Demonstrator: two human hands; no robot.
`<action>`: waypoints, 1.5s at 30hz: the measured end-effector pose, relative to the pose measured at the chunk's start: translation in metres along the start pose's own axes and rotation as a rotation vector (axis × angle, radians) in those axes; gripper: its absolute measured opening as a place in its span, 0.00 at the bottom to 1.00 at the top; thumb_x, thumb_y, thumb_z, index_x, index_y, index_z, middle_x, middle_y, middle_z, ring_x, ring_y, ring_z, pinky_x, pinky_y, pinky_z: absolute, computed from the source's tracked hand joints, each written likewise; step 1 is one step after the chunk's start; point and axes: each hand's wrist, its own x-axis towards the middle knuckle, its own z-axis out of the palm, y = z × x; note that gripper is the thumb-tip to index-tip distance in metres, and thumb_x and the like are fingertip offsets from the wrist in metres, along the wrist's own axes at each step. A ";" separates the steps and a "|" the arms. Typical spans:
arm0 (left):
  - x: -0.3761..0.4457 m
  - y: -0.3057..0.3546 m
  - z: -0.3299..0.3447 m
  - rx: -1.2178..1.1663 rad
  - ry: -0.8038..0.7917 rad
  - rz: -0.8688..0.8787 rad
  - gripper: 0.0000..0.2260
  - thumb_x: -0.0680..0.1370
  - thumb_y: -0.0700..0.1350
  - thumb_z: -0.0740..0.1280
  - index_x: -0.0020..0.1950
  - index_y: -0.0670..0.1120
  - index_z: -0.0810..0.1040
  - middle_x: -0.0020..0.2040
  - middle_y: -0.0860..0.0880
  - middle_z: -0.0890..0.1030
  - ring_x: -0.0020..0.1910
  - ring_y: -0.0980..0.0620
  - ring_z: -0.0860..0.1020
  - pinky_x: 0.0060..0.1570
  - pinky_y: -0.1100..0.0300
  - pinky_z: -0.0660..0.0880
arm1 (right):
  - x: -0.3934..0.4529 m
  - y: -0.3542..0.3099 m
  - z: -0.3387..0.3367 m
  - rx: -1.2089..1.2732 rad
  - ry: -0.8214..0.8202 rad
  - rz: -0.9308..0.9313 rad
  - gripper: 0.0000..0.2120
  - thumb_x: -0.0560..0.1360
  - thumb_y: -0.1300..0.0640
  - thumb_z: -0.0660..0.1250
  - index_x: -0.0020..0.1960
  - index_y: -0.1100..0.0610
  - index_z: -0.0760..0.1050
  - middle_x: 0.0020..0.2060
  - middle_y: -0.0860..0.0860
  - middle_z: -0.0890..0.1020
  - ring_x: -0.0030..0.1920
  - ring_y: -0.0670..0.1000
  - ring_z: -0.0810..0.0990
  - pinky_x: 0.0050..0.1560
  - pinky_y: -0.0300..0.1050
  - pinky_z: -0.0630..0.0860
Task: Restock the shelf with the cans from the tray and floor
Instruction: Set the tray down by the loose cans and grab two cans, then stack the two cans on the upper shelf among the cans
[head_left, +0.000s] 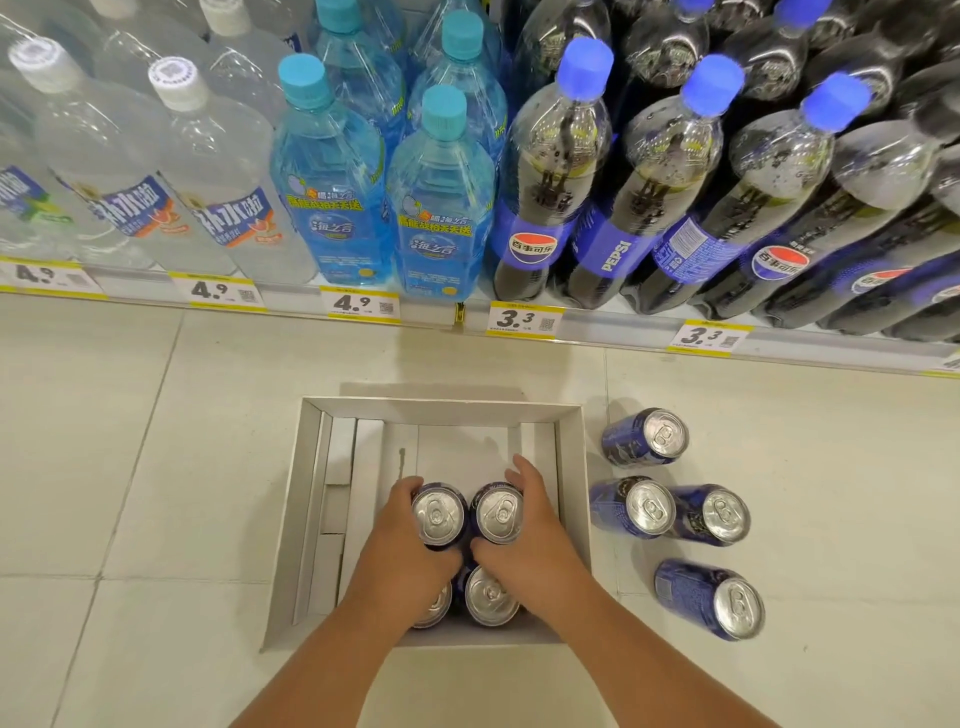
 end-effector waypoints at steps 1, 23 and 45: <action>0.003 0.001 0.001 0.007 0.015 0.003 0.35 0.64 0.45 0.79 0.66 0.56 0.66 0.55 0.55 0.80 0.49 0.54 0.80 0.45 0.61 0.74 | 0.002 0.001 -0.001 -0.014 0.013 -0.023 0.48 0.66 0.59 0.76 0.76 0.39 0.53 0.71 0.39 0.68 0.68 0.45 0.72 0.69 0.46 0.70; -0.123 0.226 -0.173 -0.273 0.106 0.317 0.29 0.61 0.47 0.83 0.57 0.63 0.75 0.52 0.60 0.85 0.52 0.60 0.82 0.55 0.54 0.78 | -0.166 -0.247 -0.127 0.177 0.186 -0.420 0.25 0.65 0.60 0.81 0.57 0.45 0.78 0.50 0.42 0.85 0.51 0.43 0.82 0.50 0.34 0.76; -0.370 0.664 -0.395 -0.278 0.239 0.656 0.22 0.66 0.42 0.81 0.54 0.57 0.79 0.46 0.57 0.86 0.45 0.58 0.84 0.44 0.62 0.78 | -0.437 -0.625 -0.383 0.171 0.189 -0.755 0.22 0.64 0.44 0.80 0.57 0.40 0.80 0.51 0.38 0.85 0.52 0.39 0.82 0.51 0.34 0.76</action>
